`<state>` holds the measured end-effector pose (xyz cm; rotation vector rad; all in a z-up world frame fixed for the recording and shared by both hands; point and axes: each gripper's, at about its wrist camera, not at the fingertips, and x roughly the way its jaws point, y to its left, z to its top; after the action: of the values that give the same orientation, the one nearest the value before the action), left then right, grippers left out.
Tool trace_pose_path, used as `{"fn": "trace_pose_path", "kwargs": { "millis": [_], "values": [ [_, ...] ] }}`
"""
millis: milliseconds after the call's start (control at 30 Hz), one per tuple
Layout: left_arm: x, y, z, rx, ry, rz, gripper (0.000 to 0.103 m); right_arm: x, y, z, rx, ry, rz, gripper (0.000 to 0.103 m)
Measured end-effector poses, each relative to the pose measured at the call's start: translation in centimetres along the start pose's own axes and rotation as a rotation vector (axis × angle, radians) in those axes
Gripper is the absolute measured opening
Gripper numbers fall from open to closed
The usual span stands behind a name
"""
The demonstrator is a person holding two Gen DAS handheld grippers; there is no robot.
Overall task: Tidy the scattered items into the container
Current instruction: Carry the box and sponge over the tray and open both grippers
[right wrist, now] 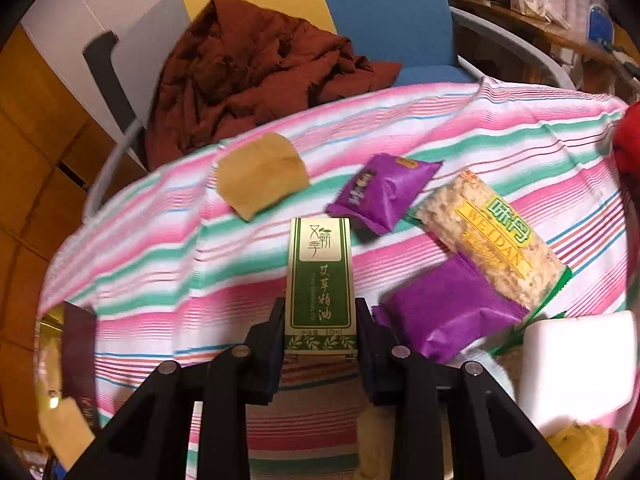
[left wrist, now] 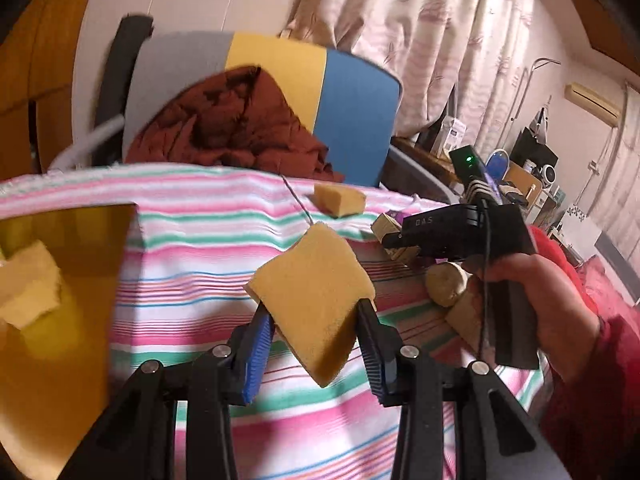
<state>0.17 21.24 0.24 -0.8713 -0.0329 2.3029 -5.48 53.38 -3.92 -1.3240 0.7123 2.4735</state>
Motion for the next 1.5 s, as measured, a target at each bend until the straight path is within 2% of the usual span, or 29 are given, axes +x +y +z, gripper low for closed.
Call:
{"fn": "trace_pose_path", "kwargs": {
  "millis": [133,433,567,700,1000,1167,1300,1433,1467,1500],
  "values": [
    [-2.4,1.7,-0.3,-0.001,-0.018,0.035,0.041,-0.5,1.7,-0.4,-0.063,-0.032,0.01,0.031],
    [-7.4,7.7,-1.3,-0.12,-0.029,0.128,0.041,-1.7,6.9,-2.2,-0.261,-0.09,0.059,0.031],
    [-9.2,10.7,-1.6,-0.183,-0.034,0.178,0.041,-2.7,10.2,-3.7,-0.359,-0.128,0.124,0.031],
    [-10.8,14.2,-2.1,-0.258,-0.03,0.219,0.041,-4.2,13.9,-5.7,-0.451,-0.15,0.151,0.031],
    [-11.3,19.8,-3.3,-0.306,0.062,0.306,0.042,-7.3,24.1,-12.1,-0.598,-0.085,0.367,0.031],
    [-11.1,21.3,-4.0,-0.305,0.11,0.318,0.043,-6.7,28.9,-15.3,-0.679,-0.027,0.386,0.031],
    [-11.2,22.4,-4.3,-0.297,0.132,0.348,0.044,-5.2,31.7,-16.7,-0.676,0.039,0.395,0.031],
    [-11.4,24.0,-4.5,-0.307,0.155,0.432,0.049,-3.5,33.9,-17.4,-0.67,0.08,0.396,0.032],
    [-11.5,24.3,-4.6,-0.314,0.161,0.453,0.05,-3.0,34.4,-17.6,-0.664,0.089,0.397,0.033],
    [-11.6,24.8,-4.7,-0.327,0.168,0.478,0.051,-2.5,35.0,-17.8,-0.655,0.106,0.401,0.042]
  ]
}}
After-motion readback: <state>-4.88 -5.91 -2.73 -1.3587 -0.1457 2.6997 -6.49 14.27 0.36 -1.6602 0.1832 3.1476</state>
